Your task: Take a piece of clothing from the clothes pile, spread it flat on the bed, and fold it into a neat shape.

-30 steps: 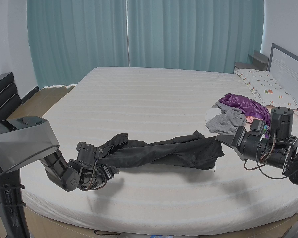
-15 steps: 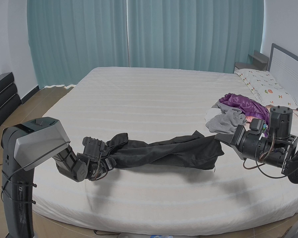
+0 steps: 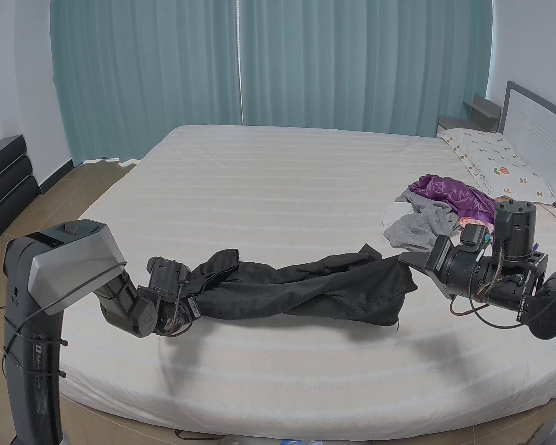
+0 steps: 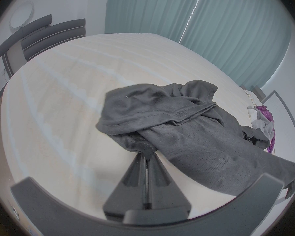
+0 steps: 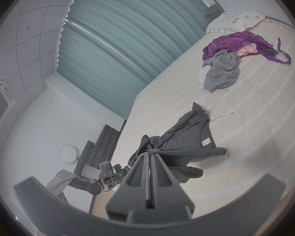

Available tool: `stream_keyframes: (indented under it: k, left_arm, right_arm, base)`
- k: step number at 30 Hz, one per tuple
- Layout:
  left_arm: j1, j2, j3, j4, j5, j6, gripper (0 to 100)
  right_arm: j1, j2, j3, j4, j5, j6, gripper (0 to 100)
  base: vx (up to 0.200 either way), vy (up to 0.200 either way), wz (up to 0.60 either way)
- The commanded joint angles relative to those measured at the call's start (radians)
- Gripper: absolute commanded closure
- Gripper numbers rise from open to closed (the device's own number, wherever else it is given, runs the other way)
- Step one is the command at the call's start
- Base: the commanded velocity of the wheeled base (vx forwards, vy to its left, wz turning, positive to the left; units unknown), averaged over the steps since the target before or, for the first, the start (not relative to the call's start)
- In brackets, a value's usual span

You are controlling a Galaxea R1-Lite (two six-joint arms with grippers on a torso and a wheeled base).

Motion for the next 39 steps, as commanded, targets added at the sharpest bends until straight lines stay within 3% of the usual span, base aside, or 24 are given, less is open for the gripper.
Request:
stream_keyframes:
  k: [1,7,12,21,26,39]
  left_arm:
    - [0.025,-0.094,0.068,0.015,-0.010,-0.007,100]
    - [0.088,-0.229,0.132,0.040,-0.020,-0.001,100]
    - [0.135,-0.382,0.177,0.159,-0.117,-0.002,100]
    - [0.267,-0.520,0.195,0.261,-0.175,0.053,100]
    - [0.289,-0.586,0.257,0.297,-0.211,0.077,100]
    - [0.358,-0.594,0.359,0.297,-0.254,0.123,100]
  right_arm:
    - [-0.021,0.033,-0.017,0.000,0.004,0.000,100]
    - [-0.041,0.053,-0.034,-0.003,0.004,0.000,100]
    - [-0.056,0.056,-0.048,-0.003,0.004,0.000,100]
    - [-0.084,0.049,-0.049,-0.003,0.004,-0.001,100]
    - [-0.081,0.023,0.011,-0.002,0.008,-0.001,100]
    - [-0.052,-0.095,0.270,0.035,0.137,-0.017,100]
  base:
    - [0.000,0.000,0.00]
    - [0.000,0.000,0.00]
    - [0.000,0.000,0.00]
    - [0.000,0.000,0.00]
    - [0.000,0.000,0.00]
    - [0.000,0.000,0.00]
